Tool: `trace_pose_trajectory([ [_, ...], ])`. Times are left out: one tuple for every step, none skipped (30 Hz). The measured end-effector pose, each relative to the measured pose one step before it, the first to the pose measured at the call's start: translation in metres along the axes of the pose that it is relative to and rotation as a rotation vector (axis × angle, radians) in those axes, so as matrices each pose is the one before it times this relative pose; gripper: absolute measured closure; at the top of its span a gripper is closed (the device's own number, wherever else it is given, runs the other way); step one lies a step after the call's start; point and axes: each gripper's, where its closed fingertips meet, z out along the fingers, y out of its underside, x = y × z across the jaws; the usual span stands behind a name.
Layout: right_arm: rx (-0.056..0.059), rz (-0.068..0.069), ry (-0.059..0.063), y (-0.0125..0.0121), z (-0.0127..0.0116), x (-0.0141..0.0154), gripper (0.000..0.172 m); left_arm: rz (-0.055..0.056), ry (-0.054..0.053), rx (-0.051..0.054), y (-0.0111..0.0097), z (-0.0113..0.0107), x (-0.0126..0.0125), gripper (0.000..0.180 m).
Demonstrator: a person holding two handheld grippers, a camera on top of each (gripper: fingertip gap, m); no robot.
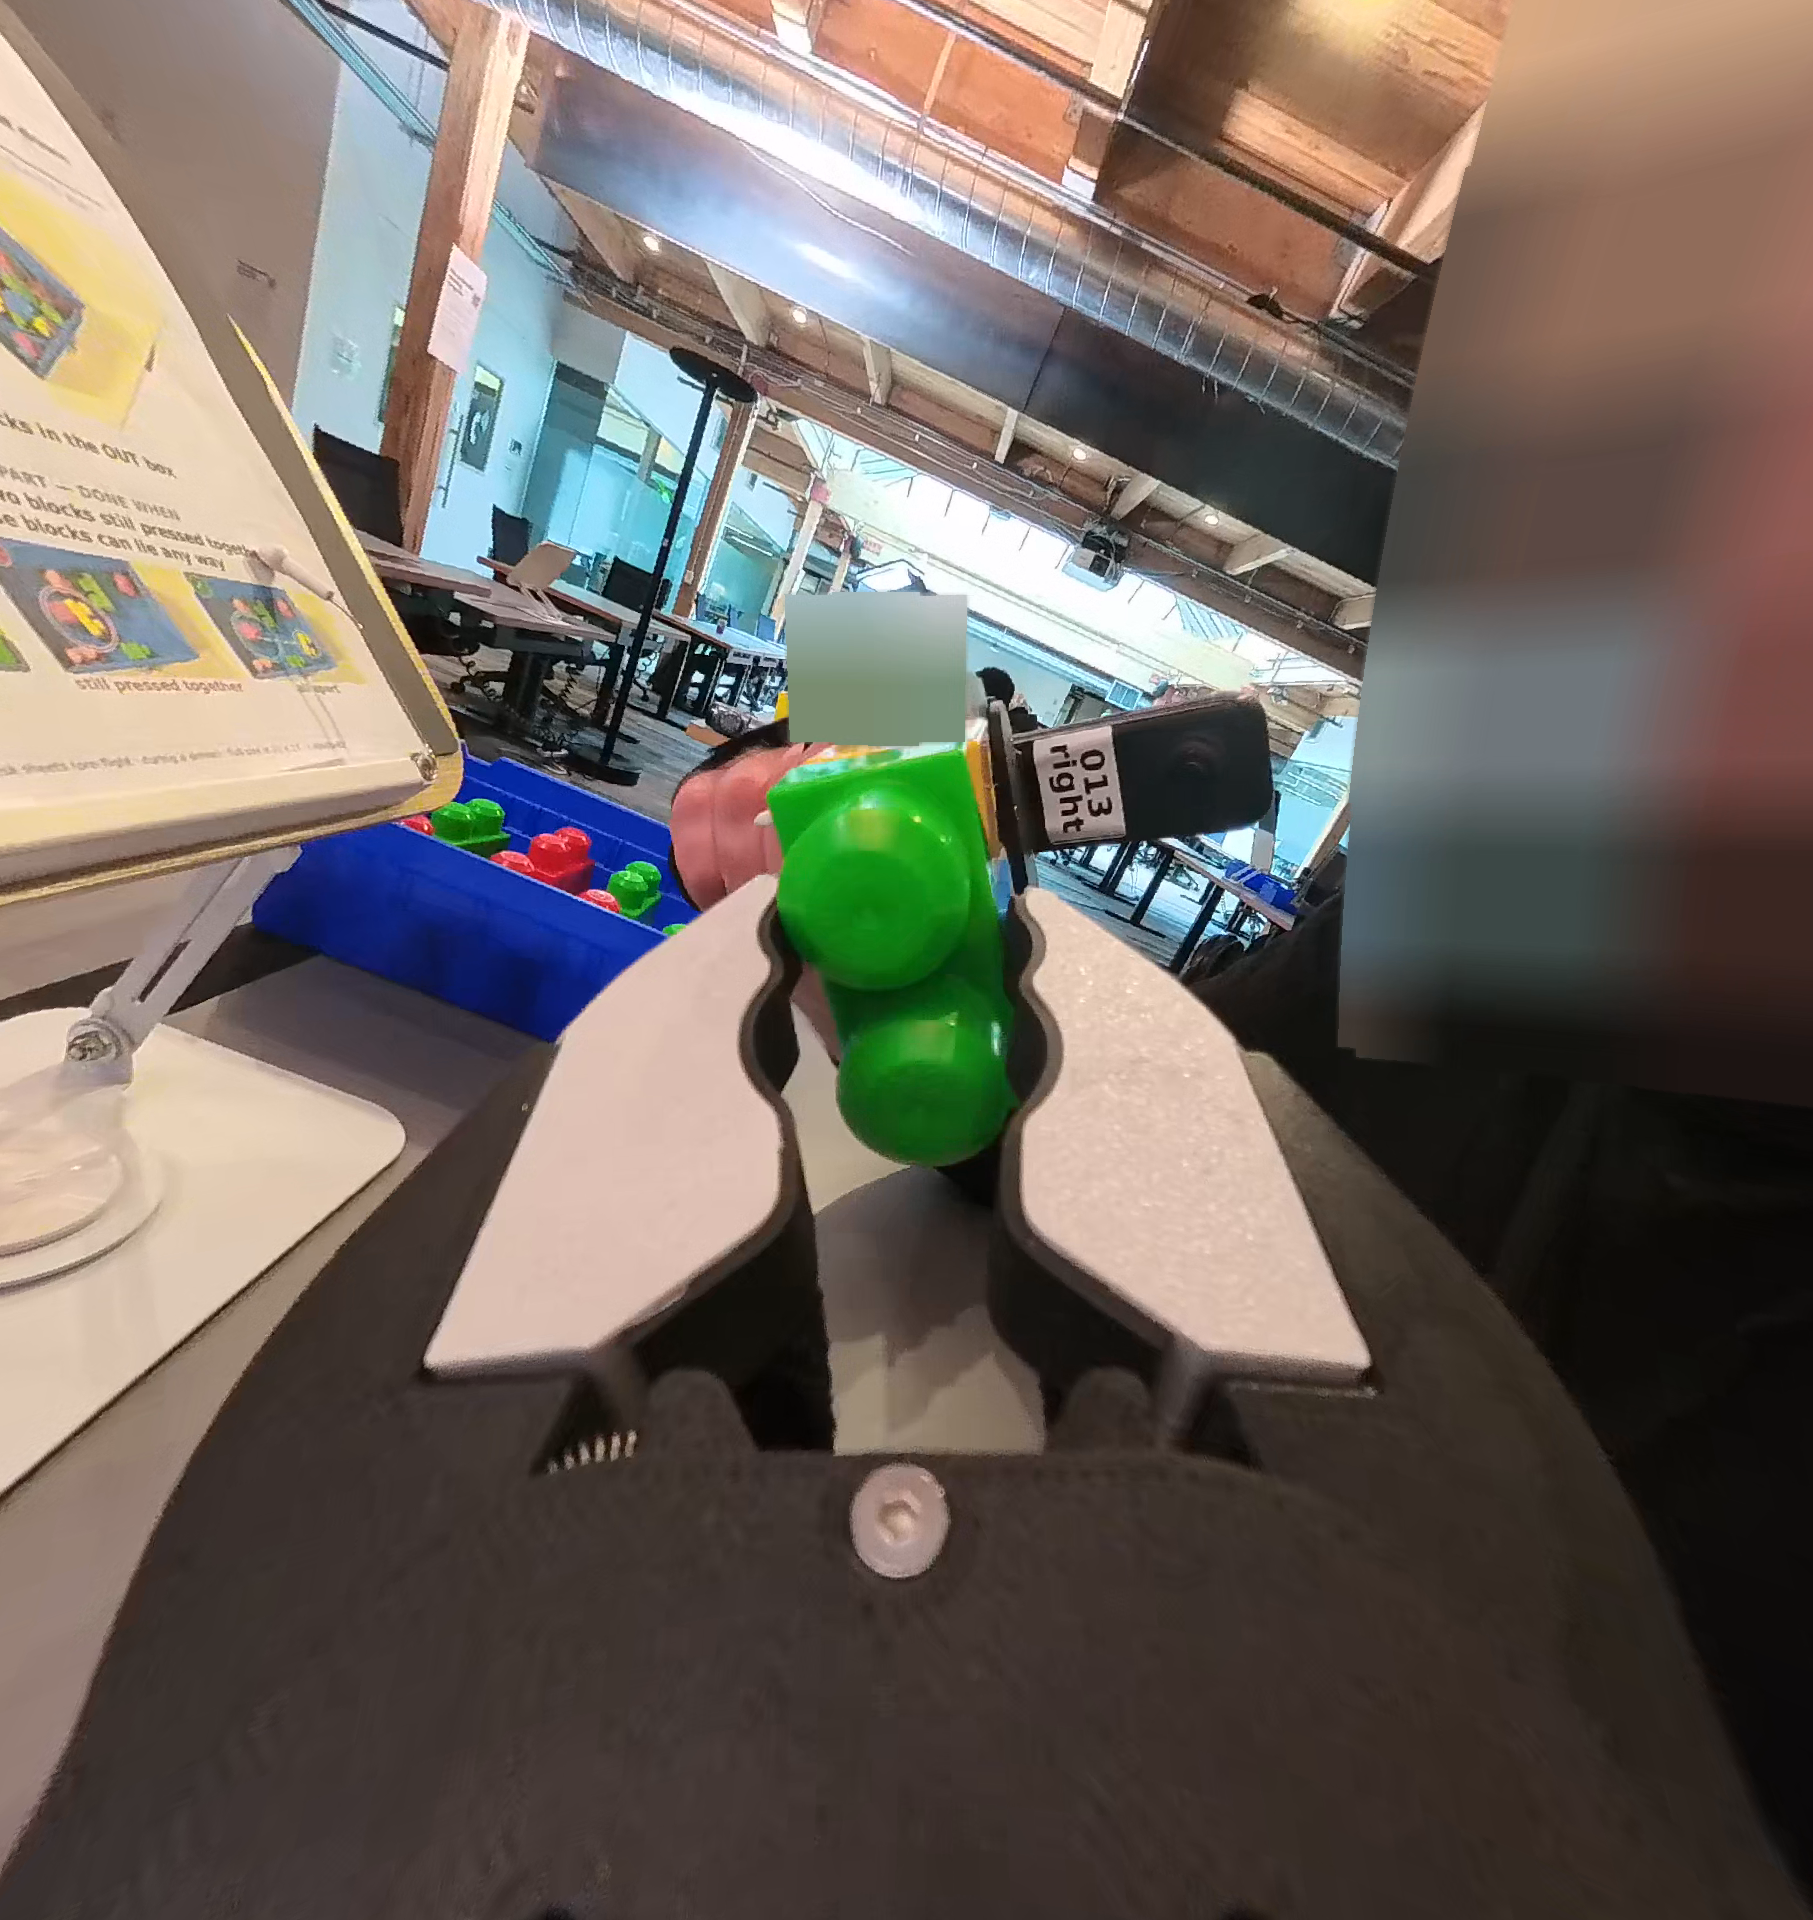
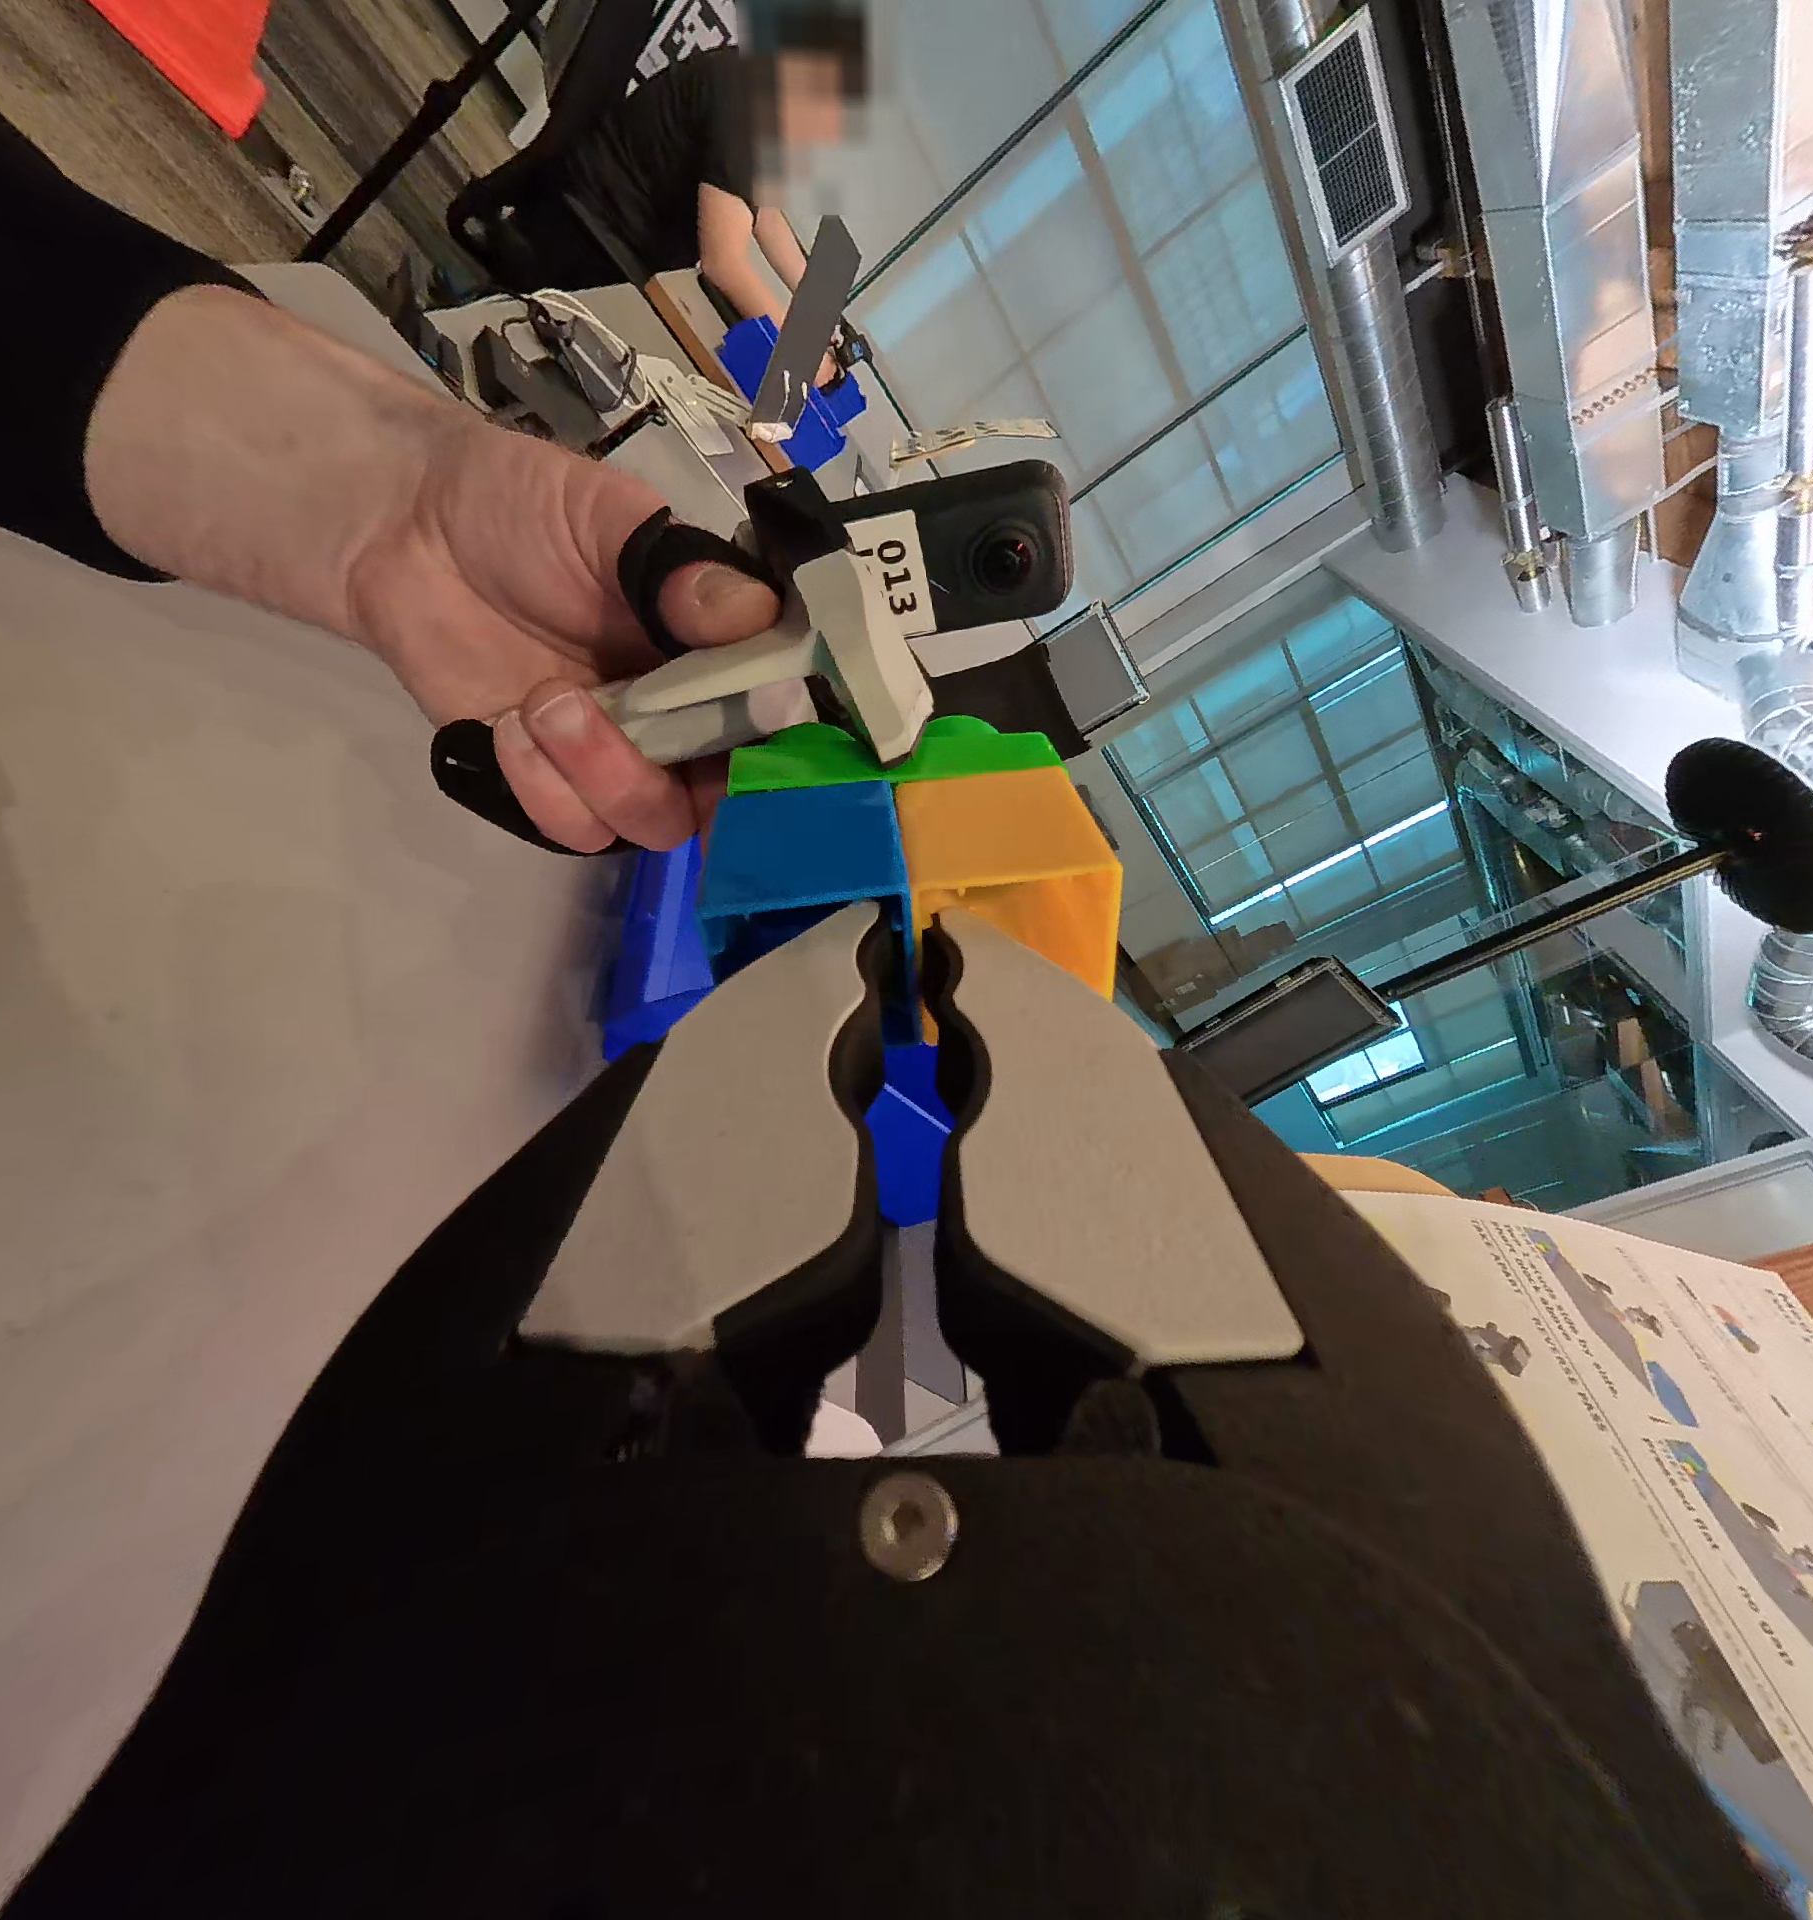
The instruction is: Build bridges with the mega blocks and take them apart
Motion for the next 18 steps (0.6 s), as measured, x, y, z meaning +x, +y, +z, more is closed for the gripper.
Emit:
trace_pose_trajectory([
  [-0.0045,-0.0058,-0.0008,0.00001,-0.00028,0.00003,0.167,-0.0039,0.0040,0.0071,-0.00015,0.00048,0.00002,0.144],
  [-0.0044,0.0035,-0.0045,0.00032,-0.00007,0.00011,0.167,-0.0062,0.0043,0.0097,-0.00016,0.00032,-0.00036,0.143],
  [-0.0005,0.0124,-0.0068,0.00030,0.00018,-0.00011,0.168,-0.0010,0.0046,0.0090,-0.00009,0.00008,-0.00037,0.143],
  [-0.0050,0.0017,0.0002,0.00071,0.00046,-0.00035,0.168,0.0009,-0.0010,0.0041,0.00021,-0.00015,-0.00076,0.143],
  [-0.0071,0.0010,0.0018,0.00094,0.00059,-0.00034,0.168,0.0063,-0.0057,-0.0013,0.00023,-0.00028,-0.00069,0.143],
  [-0.0002,0.0057,0.0012,0.00020,0.00037,0.00003,0.168,0.0098,-0.0057,0.0003,-0.00030,0.00009,-0.00001,0.143],
  [0.0055,0.0129,0.0002,-0.00007,0.00018,0.00056,0.168,0.0114,-0.0065,0.0034,-0.00061,0.00060,0.00006,0.143],
  [0.0059,0.0204,0.0009,0.00010,0.00026,0.00096,0.168,0.0109,-0.0059,0.0062,-0.00085,0.00022,-0.00013,0.143],
  [0.0016,0.0121,0.0044,0.00037,0.00068,0.00073,0.167,0.0043,-0.0053,0.0076,-0.00079,-0.00033,-0.00070,0.144],
  [-0.0052,0.0031,0.0050,0.00109,0.00125,0.00023,0.167,-0.0001,-0.0058,0.0071,-0.00055,-0.00087,-0.00131,0.144],
  [-0.0032,0.0016,0.0015,0.00073,0.00100,0.00017,0.167,0.0069,-0.0012,0.0022,0.00005,-0.00067,-0.00085,0.144],
  [-0.0034,0.0033,-0.0020,0.00107,0.00065,0.00048,0.167,0.0165,-0.0113,-0.0050,-0.00003,-0.00045,-0.00144,0.144],
  [-0.0054,0.0109,-0.0008,0.00201,0.00063,0.00131,0.165,0.0215,-0.0220,-0.0061,-0.00063,0.00026,-0.00191,0.144],
  [0.0015,0.0076,0.0000,0.00103,0.00004,0.00139,0.164,0.0149,-0.0085,-0.0056,-0.00089,0.00053,-0.00004,0.145],
  [0.0069,-0.0039,0.0059,-0.00081,-0.00071,0.00128,0.164,0.0041,0.0038,-0.0007,-0.00068,0.00045,0.00103,0.145],
  [-0.0035,-0.0093,0.0133,-0.00040,-0.00084,0.00203,0.163,0.0024,-0.0025,0.0186,-0.00208,-0.00035,-0.00015,0.145],
  [-0.0122,-0.0162,0.0105,0.00024,-0.00062,0.00171,0.161,-0.0080,0.0006,0.0169,-0.00146,-0.00077,-0.00066,0.145],
  [-0.0155,-0.0239,0.0012,0.00103,-0.00081,0.00011,0.159,-0.0100,0.0039,0.0111,-0.00054,-0.00051,-0.00071,0.145],
])
